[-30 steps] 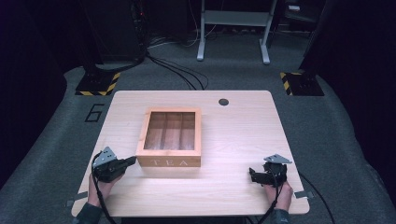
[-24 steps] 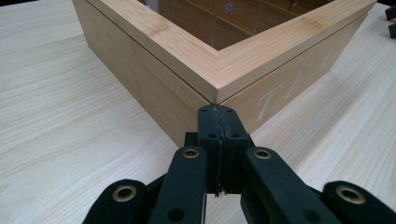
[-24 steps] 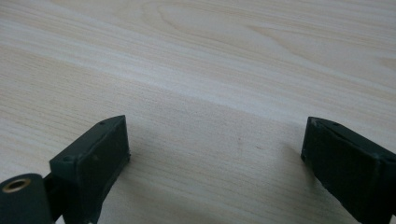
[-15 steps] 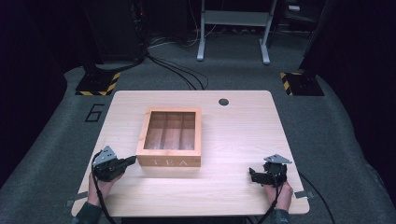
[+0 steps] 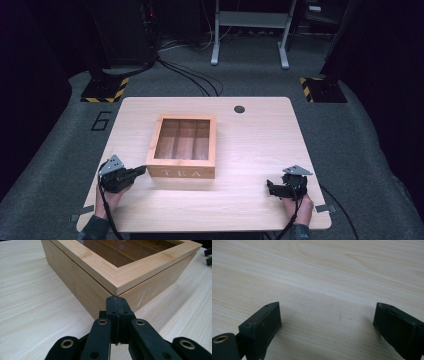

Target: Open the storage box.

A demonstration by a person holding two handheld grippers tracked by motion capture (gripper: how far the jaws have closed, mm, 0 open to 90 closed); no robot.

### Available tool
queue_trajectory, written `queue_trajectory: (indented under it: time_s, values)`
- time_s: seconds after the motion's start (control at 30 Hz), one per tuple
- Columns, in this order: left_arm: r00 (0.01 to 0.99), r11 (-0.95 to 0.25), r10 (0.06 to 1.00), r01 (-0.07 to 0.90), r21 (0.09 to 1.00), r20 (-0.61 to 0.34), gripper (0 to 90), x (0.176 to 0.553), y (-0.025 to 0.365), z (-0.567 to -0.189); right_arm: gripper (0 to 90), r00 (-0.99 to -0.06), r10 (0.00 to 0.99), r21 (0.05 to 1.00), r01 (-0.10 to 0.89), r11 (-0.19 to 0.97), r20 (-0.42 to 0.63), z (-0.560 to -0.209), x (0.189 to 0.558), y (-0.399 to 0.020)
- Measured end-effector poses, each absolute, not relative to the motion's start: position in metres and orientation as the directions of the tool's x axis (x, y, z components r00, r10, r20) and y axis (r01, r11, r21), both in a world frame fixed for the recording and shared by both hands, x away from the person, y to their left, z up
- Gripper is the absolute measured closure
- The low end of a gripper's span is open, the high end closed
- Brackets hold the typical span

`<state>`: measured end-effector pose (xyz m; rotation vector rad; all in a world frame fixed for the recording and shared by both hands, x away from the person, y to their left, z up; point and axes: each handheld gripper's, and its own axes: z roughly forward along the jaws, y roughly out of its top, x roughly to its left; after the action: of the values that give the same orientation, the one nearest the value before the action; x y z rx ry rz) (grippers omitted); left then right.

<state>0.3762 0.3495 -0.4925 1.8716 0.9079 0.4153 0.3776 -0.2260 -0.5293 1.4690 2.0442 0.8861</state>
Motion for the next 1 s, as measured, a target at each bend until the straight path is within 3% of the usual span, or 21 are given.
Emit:
queue_trajectory:
  time_s: [1.0]
  values:
    - [0.667, -0.166, 0.732, 0.372, 0.913, -0.139, 88.9, 0.387, 0.352, -0.474, 6.9, -0.318, 0.948, 0.732, 0.646, 0.219, -0.003, -0.529, 0.378, -0.226]
